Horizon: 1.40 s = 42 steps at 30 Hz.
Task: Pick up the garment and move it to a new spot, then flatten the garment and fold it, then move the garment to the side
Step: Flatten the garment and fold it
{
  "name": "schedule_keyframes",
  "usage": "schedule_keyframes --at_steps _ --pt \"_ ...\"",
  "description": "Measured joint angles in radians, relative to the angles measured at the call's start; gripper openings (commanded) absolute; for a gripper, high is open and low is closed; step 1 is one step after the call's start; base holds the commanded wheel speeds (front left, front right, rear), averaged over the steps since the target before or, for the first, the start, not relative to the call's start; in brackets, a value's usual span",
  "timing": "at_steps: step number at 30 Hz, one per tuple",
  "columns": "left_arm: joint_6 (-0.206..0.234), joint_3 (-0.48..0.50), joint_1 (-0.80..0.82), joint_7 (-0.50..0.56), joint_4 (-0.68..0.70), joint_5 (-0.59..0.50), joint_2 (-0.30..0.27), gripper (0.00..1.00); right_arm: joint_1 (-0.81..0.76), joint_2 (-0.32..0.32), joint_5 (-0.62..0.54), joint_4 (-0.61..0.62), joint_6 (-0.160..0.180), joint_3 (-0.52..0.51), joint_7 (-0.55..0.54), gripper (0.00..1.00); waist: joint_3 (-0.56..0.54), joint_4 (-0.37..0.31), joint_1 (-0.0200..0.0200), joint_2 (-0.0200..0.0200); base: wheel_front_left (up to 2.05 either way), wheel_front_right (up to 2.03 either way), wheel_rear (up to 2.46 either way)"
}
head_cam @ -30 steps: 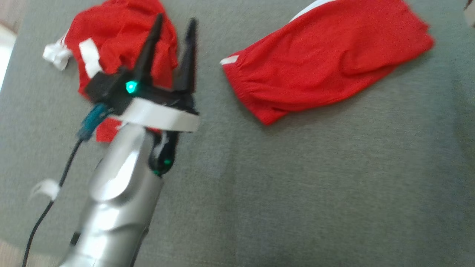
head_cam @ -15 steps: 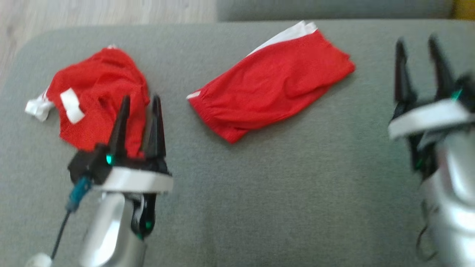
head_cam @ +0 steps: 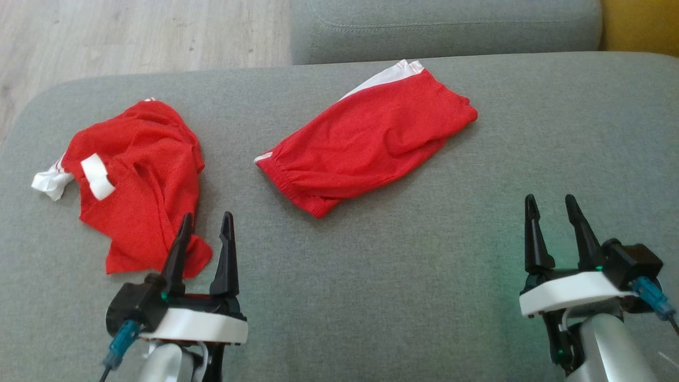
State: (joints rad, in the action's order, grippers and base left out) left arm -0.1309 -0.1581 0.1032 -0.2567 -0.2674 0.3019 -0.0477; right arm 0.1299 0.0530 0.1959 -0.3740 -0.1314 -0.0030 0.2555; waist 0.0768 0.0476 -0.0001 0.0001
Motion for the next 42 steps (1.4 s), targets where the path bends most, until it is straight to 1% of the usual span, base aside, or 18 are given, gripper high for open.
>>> schedule_keyframes --at_steps 3,8,14,15,17,20,24,26,28,32,36,41,42 --pt "0.008 -0.004 -0.001 0.0 0.011 0.008 0.0 1.0 0.002 -0.002 0.001 0.011 0.0 0.003 0.0 1.0 0.002 0.008 0.0001 0.0 0.0 0.0 0.0" --pt "0.009 -0.019 0.0 0.0 0.017 0.008 0.0 1.0 0.014 -0.003 -0.016 0.011 0.0 0.009 0.0 1.0 0.018 0.023 0.0 0.0 0.0 0.0 0.0" --pt "0.017 -0.051 0.019 0.0 0.023 0.018 0.001 1.0 0.145 -0.003 -0.056 0.001 0.0 -0.025 -0.053 1.0 0.064 0.053 0.0001 0.0 0.0 0.0 0.0" --pt "0.017 -0.051 0.019 0.0 0.023 0.018 0.001 1.0 0.145 -0.003 -0.056 0.001 0.0 -0.025 -0.053 1.0 0.064 0.053 0.0001 0.0 0.0 0.0 0.0" --pt "0.018 -0.068 0.037 0.0 0.023 0.024 0.0 1.0 0.196 -0.001 -0.072 -0.018 0.0 -0.037 -0.08 1.0 0.085 0.069 0.0002 0.0 0.0 0.0 0.0" --pt "0.018 -0.083 0.067 0.0 0.031 0.033 0.002 1.0 0.274 0.009 -0.081 -0.067 0.0 -0.054 -0.143 1.0 0.121 0.095 0.0002 0.0 0.0 0.0 0.0" --pt "0.018 -0.103 0.109 0.0 0.049 0.044 0.002 1.0 0.402 0.029 -0.089 -0.163 0.0 -0.125 -0.225 1.0 0.164 0.14 0.0003 -0.0001 0.0 0.0 0.0" --pt "0.018 -0.115 0.122 0.0 0.049 0.056 0.002 1.0 0.463 0.031 -0.086 -0.223 0.0 -0.177 -0.259 1.0 0.181 0.166 0.0003 -0.0001 0.0 0.0 0.0" --pt "0.019 -0.134 0.126 0.0 0.049 0.067 0.002 1.0 0.508 0.047 -0.098 -0.285 0.0 -0.212 -0.279 1.0 0.197 0.191 0.0003 -0.0001 0.0 0.0 0.0" --pt "0.035 -0.162 0.149 0.0 0.053 0.094 0.004 1.0 0.57 0.093 -0.133 -0.404 0.0 -0.282 -0.314 1.0 0.229 0.243 0.0003 -0.0001 0.0 0.0 0.0" --pt "0.04 -0.167 0.195 0.0 0.063 0.112 0.005 1.0 0.626 0.128 -0.183 -0.497 0.0 -0.349 -0.328 1.0 0.26 0.288 0.0002 -0.0001 0.0 0.0 0.0" --pt "0.04 -0.17 0.218 0.0 0.066 0.118 0.006 1.0 0.7 0.143 -0.198 -0.59 0.0 -0.379 -0.345 1.0 0.292 0.321 0.0002 -0.0001 0.0 0.0 0.0" --pt "0.04 -0.169 0.218 0.0 0.067 0.155 0.007 1.0 0.714 0.146 -0.198 -0.604 0.0 -0.385 -0.346 1.0 0.295 0.326 0.0001 -0.0001 0.0 0.0 0.0"
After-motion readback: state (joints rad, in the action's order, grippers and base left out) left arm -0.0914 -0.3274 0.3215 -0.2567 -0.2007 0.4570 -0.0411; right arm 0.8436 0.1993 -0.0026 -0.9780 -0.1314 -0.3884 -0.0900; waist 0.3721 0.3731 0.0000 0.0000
